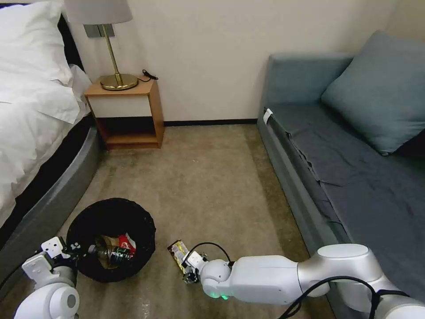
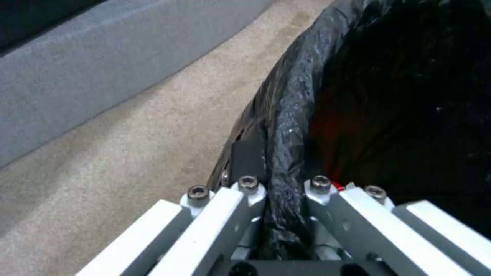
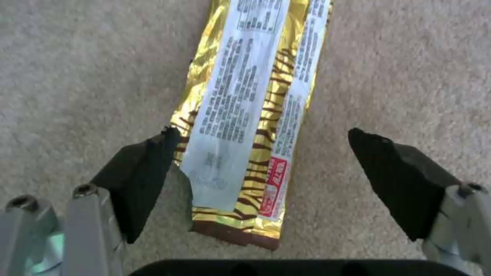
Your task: Pick up the trash bin, then pick up the garbage on the floor and place it into the trash bin.
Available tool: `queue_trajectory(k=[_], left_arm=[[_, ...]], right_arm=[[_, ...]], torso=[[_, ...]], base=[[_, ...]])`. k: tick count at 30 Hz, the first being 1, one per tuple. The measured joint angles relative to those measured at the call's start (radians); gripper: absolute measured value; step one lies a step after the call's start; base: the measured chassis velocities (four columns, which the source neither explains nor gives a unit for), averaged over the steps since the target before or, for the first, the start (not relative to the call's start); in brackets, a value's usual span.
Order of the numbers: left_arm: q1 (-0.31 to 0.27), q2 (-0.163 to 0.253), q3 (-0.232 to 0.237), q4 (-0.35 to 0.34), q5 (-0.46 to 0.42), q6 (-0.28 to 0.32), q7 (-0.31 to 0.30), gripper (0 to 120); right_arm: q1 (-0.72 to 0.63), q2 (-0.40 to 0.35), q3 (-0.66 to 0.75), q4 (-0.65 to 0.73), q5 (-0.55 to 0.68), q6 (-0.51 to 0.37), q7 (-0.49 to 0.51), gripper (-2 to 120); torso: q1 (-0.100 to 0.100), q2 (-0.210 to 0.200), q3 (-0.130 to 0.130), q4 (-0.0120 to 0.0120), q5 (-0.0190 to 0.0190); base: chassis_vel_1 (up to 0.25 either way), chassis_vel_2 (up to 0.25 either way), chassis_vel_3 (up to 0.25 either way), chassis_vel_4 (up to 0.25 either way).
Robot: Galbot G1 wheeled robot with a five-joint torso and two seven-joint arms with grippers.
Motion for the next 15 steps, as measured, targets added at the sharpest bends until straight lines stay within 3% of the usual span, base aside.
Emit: queue_trajectory(k=[9, 15], left_arm=[[0.0, 0.0, 0.0, 0.0, -0.001, 0.0, 0.0, 3], [0.001, -0.001, 0.001, 0.0, 0.0, 0.0, -0.001, 3]], right_arm=[[-0.014, 0.007, -0.006, -0.021, -0.009, 0.007, -0.004, 85], [-0.009, 0.023, -0.019, -0.056, -0.014, 0.014, -0.016, 76]], torso=[[0.0, 0.0, 0.0, 0.0, 0.0], [0.0, 0.0, 0.0, 0.0, 0.0]], base=[[0.0, 0.0, 0.0, 0.0], [0.0, 0.0, 0.0, 0.0]])
